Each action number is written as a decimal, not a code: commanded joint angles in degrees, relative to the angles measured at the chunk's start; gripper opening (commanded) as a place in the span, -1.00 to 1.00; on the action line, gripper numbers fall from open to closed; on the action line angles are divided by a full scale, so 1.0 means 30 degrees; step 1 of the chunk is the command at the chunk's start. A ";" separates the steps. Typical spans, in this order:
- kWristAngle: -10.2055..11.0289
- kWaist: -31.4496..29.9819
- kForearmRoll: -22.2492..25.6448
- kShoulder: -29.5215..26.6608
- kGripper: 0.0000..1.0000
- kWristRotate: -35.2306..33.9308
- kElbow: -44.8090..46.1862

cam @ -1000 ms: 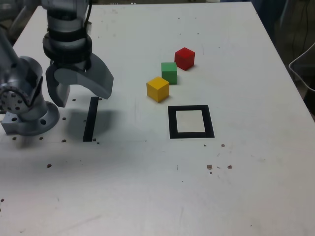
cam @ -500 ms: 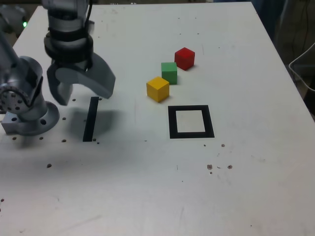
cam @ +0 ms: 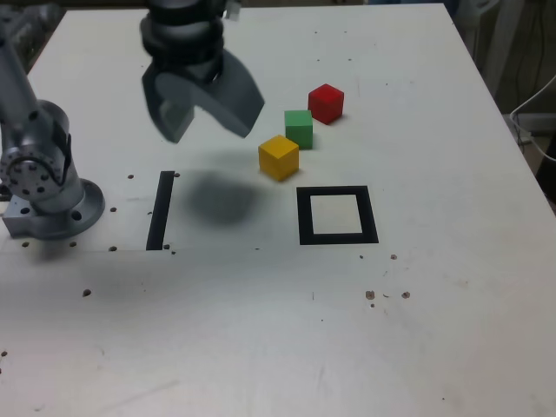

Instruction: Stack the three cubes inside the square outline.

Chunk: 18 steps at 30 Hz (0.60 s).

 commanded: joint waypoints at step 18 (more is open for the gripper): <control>0.2892 0.4034 0.3349 0.6516 0.97 0.5065 -1.0204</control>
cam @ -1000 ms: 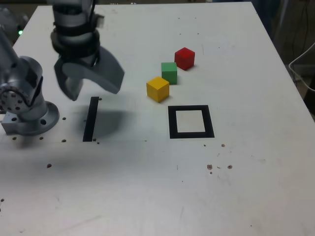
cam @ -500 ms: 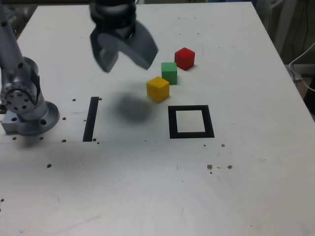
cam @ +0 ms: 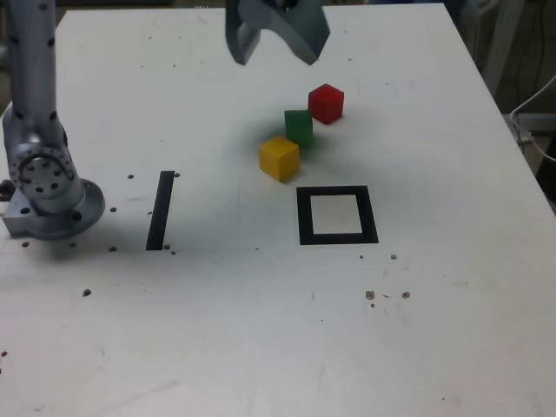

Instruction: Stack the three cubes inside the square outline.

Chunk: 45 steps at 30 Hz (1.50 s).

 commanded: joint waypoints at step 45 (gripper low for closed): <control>0.0142 0.0029 -0.2627 0.5836 0.08 0.1839 -0.2419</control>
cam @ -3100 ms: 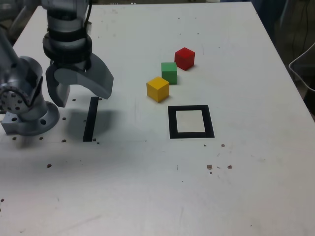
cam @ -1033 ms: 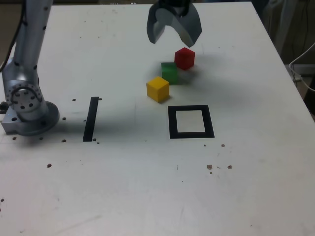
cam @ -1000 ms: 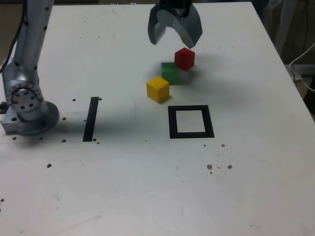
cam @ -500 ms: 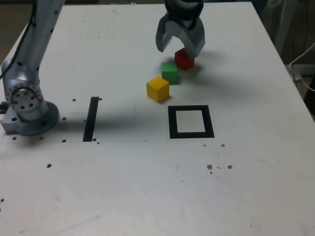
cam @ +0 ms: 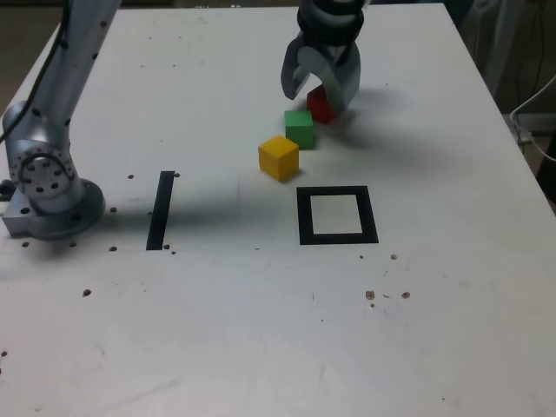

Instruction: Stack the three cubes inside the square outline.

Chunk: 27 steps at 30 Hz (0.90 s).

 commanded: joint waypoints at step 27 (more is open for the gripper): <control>-0.3006 -0.0096 -0.0221 -0.0947 -0.37 0.1264 0.0087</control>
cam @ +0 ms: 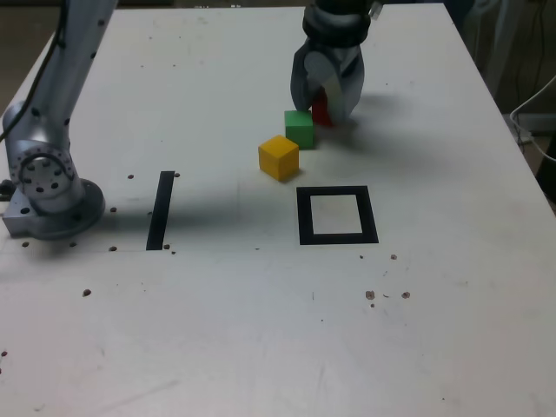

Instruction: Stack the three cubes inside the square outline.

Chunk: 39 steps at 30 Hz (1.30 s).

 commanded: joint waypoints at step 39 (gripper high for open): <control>-0.2421 -0.9699 0.2304 -0.4037 -0.41 -1.9325 0.2987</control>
